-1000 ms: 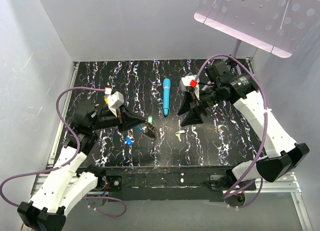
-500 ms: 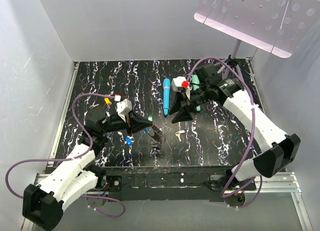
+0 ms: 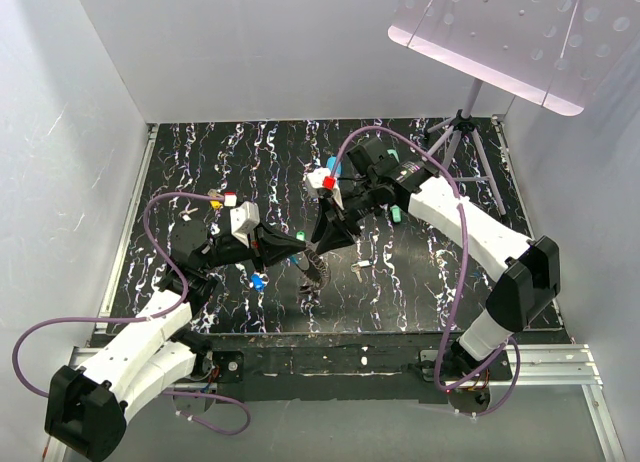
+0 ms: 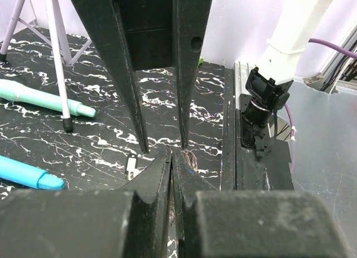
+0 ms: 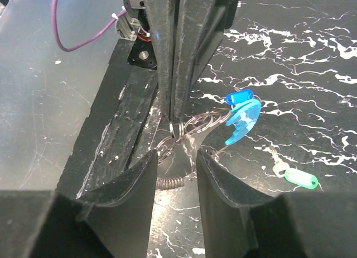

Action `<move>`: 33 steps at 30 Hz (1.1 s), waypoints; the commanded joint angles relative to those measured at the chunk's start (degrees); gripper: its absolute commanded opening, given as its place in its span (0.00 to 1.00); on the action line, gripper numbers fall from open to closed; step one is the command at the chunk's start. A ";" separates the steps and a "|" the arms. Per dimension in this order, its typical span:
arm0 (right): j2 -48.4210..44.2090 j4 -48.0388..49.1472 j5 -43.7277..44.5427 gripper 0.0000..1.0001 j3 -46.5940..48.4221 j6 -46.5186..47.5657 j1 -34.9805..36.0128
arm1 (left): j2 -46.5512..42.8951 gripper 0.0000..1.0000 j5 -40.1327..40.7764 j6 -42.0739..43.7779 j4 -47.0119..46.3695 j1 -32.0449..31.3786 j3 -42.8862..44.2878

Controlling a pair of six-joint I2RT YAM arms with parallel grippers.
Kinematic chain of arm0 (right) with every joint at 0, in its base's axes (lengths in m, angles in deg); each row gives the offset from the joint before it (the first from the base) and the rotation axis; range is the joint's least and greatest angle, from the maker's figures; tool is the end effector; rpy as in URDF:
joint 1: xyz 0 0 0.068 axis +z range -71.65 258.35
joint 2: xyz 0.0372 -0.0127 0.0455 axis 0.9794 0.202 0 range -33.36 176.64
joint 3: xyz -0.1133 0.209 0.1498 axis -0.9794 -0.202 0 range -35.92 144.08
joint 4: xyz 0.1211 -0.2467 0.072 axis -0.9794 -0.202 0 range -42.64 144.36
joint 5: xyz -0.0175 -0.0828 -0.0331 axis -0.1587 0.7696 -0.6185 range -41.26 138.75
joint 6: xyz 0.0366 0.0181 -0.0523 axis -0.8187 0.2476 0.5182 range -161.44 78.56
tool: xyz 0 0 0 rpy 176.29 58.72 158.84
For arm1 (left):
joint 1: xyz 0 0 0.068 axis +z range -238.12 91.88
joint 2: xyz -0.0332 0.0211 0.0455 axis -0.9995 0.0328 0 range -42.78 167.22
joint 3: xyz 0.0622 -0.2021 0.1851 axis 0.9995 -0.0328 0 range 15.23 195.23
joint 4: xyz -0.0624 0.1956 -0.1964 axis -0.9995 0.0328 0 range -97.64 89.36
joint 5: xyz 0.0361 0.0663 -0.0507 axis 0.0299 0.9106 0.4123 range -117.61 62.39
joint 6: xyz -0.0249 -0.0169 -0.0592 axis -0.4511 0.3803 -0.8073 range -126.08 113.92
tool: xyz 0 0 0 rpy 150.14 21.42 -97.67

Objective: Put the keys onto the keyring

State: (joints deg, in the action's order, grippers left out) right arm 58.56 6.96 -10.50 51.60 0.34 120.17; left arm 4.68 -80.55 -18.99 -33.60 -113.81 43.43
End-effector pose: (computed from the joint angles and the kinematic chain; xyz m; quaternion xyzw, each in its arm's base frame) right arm 0.2413 0.2766 0.3457 -0.6681 0.5045 0.4672 0.2843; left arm 0.1751 -0.1309 0.2945 0.3972 0.5541 -0.5006 0.5334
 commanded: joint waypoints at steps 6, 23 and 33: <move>0.10 2.75 -0.43 0.37 3.09 -1.35 1.94 | -0.88 0.00 1.09 -0.98 -3.05 -0.32 -0.26; 0.02 2.22 0.71 0.01 3.27 -1.00 3.88 | -1.41 0.00 1.97 -1.24 -2.08 -0.32 -0.34; -1.13 -1.10 7.63 0.01 3.88 -0.48 3.79 | -5.00 0.46 8.90 1.73 16.60 -0.32 4.30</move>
State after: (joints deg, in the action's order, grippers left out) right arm 59.02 8.10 -6.43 52.48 -0.79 123.54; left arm 3.17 -77.41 -20.26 -29.53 -114.16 43.19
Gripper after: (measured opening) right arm 0.030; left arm 0.204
